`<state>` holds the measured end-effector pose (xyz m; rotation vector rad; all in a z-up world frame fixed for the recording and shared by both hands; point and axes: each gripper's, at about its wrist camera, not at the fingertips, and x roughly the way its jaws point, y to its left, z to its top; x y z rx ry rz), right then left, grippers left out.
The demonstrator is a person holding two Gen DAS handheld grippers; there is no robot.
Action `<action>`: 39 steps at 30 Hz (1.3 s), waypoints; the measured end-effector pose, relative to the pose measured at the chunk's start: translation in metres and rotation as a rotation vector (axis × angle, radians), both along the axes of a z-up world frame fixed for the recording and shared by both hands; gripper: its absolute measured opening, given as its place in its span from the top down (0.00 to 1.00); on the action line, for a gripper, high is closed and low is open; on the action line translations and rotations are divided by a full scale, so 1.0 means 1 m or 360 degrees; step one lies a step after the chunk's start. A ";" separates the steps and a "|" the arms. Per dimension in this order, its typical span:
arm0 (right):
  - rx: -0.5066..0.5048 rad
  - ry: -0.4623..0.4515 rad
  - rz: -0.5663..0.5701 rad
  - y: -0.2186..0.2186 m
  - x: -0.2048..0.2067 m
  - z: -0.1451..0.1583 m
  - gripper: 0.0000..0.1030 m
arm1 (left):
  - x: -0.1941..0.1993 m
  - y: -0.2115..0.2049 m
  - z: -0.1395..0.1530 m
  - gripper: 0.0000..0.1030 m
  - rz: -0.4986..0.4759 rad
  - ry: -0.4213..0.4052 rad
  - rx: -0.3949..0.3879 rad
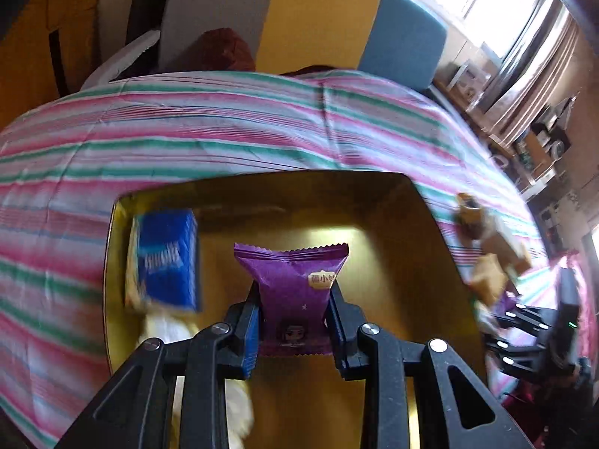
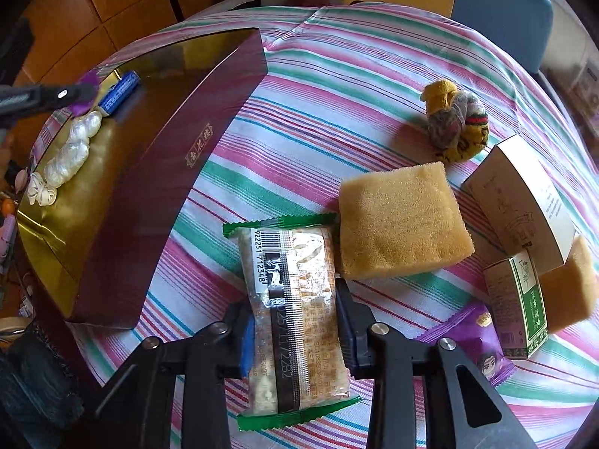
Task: Organize objects
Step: 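Lower the purple packet into the gold tray and open the left gripper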
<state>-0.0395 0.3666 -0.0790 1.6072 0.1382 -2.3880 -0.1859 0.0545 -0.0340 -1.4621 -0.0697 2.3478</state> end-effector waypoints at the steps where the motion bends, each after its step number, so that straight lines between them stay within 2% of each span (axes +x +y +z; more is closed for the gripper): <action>1: -0.0001 0.0000 0.0001 0.001 0.001 -0.001 0.65 | -0.008 0.001 -0.004 0.70 -0.0007 -0.0009 -0.0029; 8: -0.0005 0.0002 0.0005 0.001 0.000 -0.002 0.65 | -0.054 -0.001 -0.035 0.69 0.0015 -0.0082 -0.0203; 13: -0.0014 0.0005 0.0004 0.001 -0.001 -0.002 0.64 | -0.058 -0.007 -0.033 0.61 0.0055 -0.0070 -0.0144; 16: -0.0016 0.0007 0.0003 -0.001 -0.006 -0.005 0.63 | -0.052 -0.007 -0.025 0.57 0.0050 -0.0019 -0.0183; 22: -0.0009 0.0012 0.0008 -0.001 -0.005 -0.004 0.63 | -0.024 -0.025 -0.003 0.57 0.0126 0.0062 -0.0152; 27: 0.0019 0.0024 0.0023 -0.004 -0.005 -0.004 0.64 | 0.029 -0.032 0.005 0.57 0.0204 0.0093 -0.0103; 32: 0.0031 0.0033 0.0031 -0.003 -0.006 -0.007 0.64 | 0.083 -0.023 0.009 0.57 0.0173 0.0170 -0.0122; 39: 0.0059 0.0046 0.0014 -0.006 -0.004 -0.007 0.64 | 0.122 -0.011 0.018 0.57 0.0124 0.0259 -0.0139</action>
